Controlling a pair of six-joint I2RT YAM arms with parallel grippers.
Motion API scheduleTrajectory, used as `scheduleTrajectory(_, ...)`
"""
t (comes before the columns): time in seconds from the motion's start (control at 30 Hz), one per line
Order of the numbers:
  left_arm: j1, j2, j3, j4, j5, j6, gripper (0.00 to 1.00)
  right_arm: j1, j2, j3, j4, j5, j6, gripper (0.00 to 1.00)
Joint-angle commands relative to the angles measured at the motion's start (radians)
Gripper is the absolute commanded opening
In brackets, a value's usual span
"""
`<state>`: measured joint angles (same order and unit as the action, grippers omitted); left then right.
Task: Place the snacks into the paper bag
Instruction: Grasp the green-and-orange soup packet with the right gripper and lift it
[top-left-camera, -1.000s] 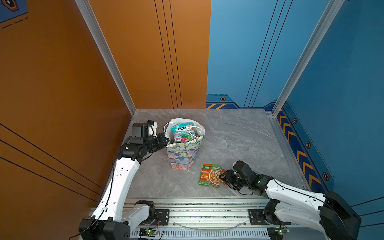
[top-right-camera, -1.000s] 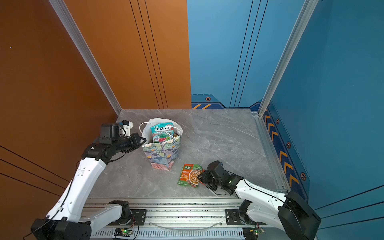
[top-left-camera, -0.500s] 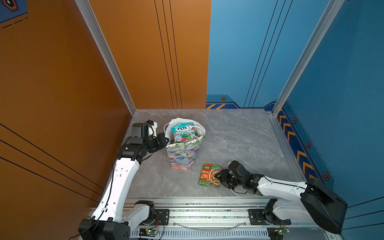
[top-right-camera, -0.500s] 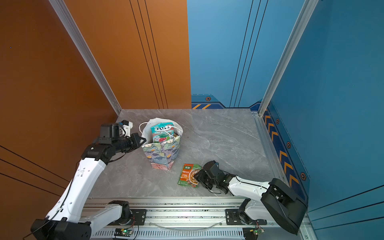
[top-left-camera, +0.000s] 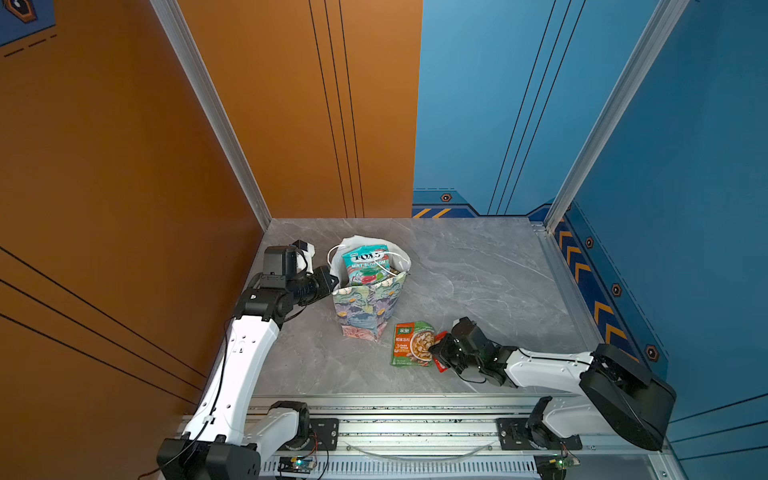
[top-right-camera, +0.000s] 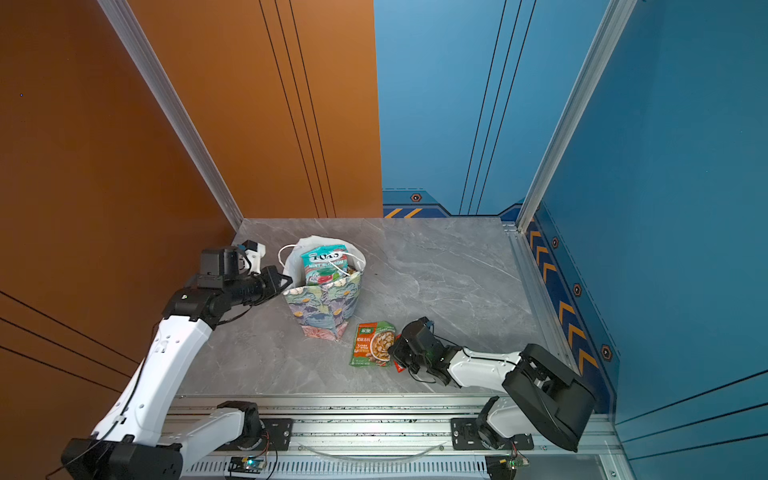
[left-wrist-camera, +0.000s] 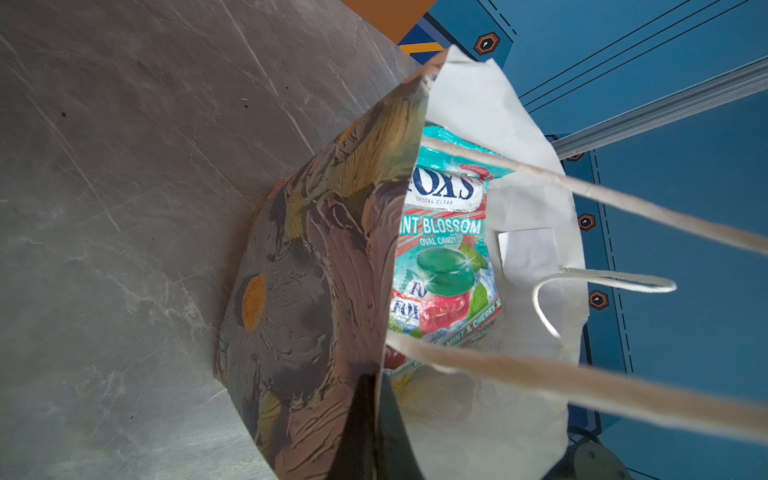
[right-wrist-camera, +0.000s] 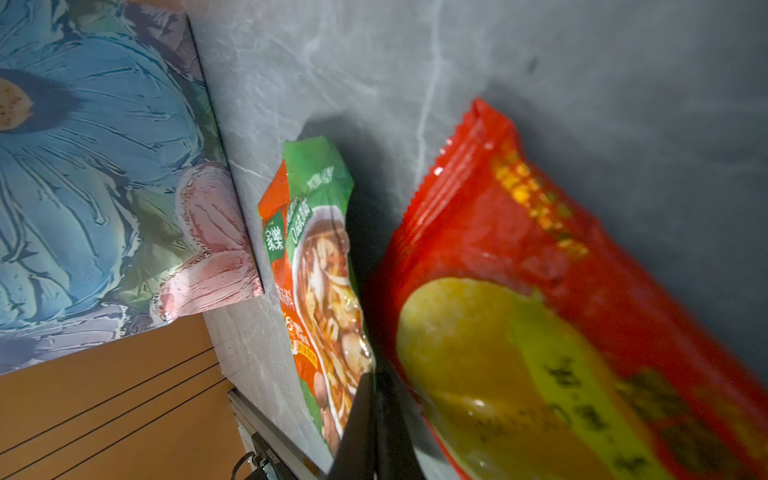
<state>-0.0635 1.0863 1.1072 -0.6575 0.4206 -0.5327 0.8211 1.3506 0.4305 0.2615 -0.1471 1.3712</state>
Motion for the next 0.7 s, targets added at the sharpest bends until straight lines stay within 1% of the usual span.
scheduleTrajectory(0.0,0.008,-0.028,0.007,0.038,0.039,-0.002,0.00,-0.015,-0.088,0.101,-0.149,0.069,-0.112,0.00)
scheduleTrajectory(0.1,0.010,-0.028,0.007,0.038,0.040,-0.001,0.00,-0.036,-0.142,0.167,-0.236,0.092,-0.177,0.00)
scheduleTrajectory(0.23,0.010,-0.024,0.011,0.038,0.041,0.000,0.00,-0.073,-0.168,0.252,-0.310,0.099,-0.255,0.00)
scheduleTrajectory(0.37,0.010,-0.022,0.014,0.038,0.044,-0.001,0.00,-0.112,-0.156,0.339,-0.348,0.092,-0.322,0.00)
scheduleTrajectory(0.43,0.010,-0.025,0.014,0.038,0.043,-0.001,0.00,-0.113,-0.142,0.382,-0.363,0.087,-0.357,0.00)
scheduleTrajectory(0.47,0.010,-0.026,0.014,0.038,0.044,0.000,0.00,-0.150,-0.134,0.409,-0.369,0.084,-0.375,0.00)
scheduleTrajectory(0.53,0.010,-0.025,0.015,0.038,0.043,-0.002,0.00,-0.164,-0.118,0.455,-0.375,0.083,-0.408,0.00)
scheduleTrajectory(0.67,0.010,-0.020,0.016,0.038,0.044,-0.002,0.00,-0.195,-0.077,0.580,-0.405,0.083,-0.504,0.00)
